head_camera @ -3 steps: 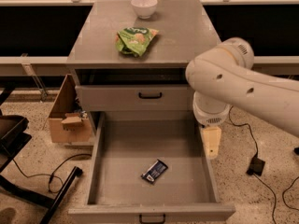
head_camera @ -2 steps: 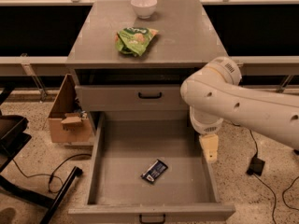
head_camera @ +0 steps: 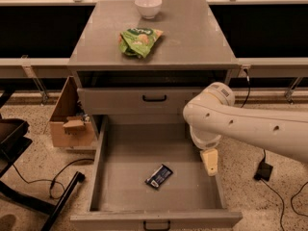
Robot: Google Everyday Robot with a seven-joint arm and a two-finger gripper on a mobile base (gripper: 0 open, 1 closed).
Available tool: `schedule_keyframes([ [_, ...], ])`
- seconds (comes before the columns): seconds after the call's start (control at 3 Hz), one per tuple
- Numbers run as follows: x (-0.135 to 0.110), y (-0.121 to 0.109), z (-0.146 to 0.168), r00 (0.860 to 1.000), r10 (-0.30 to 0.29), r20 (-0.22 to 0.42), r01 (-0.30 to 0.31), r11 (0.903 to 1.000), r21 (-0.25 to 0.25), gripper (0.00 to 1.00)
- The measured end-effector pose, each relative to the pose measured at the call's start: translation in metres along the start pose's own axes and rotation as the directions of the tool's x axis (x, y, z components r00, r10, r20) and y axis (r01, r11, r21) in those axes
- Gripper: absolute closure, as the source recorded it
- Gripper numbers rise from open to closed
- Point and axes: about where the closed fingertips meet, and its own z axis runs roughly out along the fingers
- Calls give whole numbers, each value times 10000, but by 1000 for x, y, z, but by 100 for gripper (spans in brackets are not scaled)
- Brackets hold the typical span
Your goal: Pick rxbar blueberry from middle drawer and place on counter
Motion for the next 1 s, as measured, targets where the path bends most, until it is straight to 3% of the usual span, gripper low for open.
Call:
schedule_keyframes([
  [0.67,-5,-3,11,9997,-68,235,71,9999,-131,0],
  [1.0,-17,-18,47,9951,-392,907,415,9989,-236,0],
])
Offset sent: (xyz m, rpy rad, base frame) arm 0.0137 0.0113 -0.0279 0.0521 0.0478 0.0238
